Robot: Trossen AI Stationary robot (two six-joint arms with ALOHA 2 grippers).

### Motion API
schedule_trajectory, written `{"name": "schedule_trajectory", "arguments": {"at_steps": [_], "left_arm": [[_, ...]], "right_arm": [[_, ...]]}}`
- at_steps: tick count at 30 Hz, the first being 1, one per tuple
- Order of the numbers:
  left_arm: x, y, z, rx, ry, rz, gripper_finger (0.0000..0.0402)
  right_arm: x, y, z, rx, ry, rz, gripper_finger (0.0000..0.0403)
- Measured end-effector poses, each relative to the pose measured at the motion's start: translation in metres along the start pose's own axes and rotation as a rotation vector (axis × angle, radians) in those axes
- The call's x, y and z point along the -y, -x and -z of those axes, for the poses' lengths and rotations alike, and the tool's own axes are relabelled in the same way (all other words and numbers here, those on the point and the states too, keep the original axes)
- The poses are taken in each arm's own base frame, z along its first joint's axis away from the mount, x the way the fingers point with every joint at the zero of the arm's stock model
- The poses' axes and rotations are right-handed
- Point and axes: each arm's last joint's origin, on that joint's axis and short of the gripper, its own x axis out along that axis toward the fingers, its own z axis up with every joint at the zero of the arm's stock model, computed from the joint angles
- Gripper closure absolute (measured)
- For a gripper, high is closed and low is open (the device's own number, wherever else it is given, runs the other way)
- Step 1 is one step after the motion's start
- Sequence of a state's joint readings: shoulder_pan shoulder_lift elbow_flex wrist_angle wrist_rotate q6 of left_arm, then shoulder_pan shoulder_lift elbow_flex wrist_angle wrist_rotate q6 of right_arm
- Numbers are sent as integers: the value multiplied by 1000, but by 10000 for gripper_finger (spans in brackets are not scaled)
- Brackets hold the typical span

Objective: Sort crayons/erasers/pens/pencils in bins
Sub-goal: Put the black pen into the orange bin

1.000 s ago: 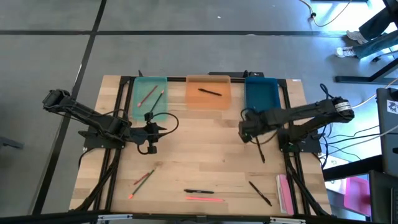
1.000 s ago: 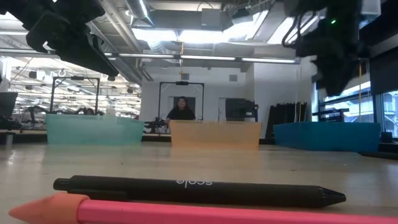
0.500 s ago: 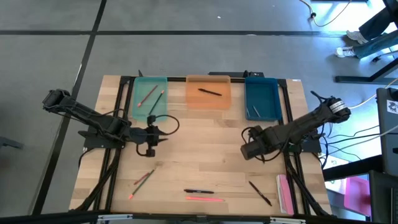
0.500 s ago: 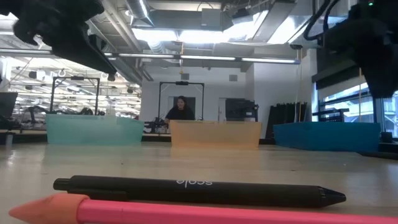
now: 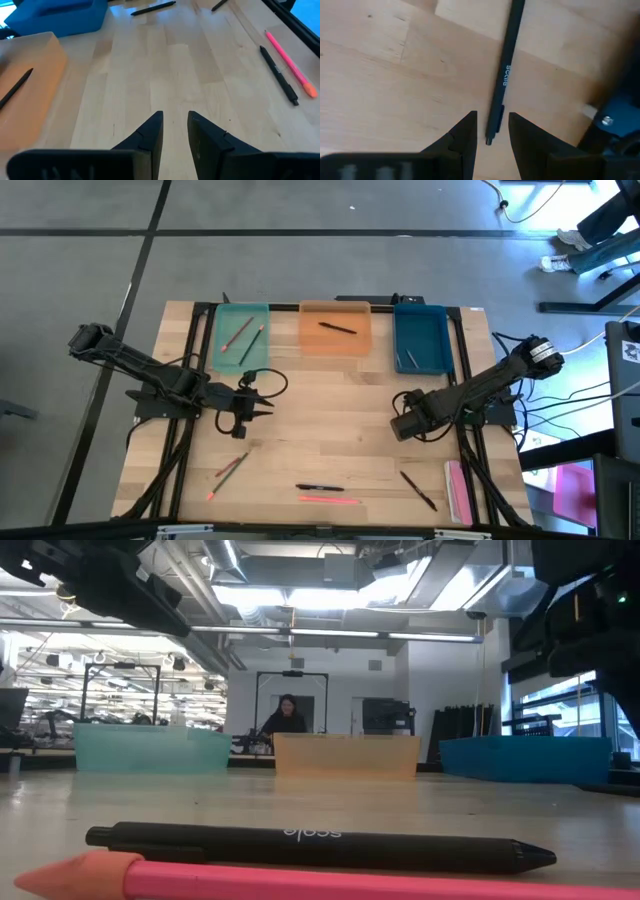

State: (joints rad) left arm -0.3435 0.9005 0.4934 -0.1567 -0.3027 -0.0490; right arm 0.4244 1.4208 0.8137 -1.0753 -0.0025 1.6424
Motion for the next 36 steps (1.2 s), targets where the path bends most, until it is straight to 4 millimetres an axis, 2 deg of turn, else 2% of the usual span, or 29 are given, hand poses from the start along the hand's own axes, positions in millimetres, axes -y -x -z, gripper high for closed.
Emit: {"name": "schedule_trajectory", "arguments": {"at_steps": [8,26,36], "left_arm": [[0,0,0,1,0,2,320],[0,0,0,1,1,2,320],[0,0,0,1,1,1,320]], "right_arm": [[4,-20,1,-34,1,-25,287],[16,-49,1,-90,0,-39,287],[8,-46,2,-110,8,-89,288]]}}
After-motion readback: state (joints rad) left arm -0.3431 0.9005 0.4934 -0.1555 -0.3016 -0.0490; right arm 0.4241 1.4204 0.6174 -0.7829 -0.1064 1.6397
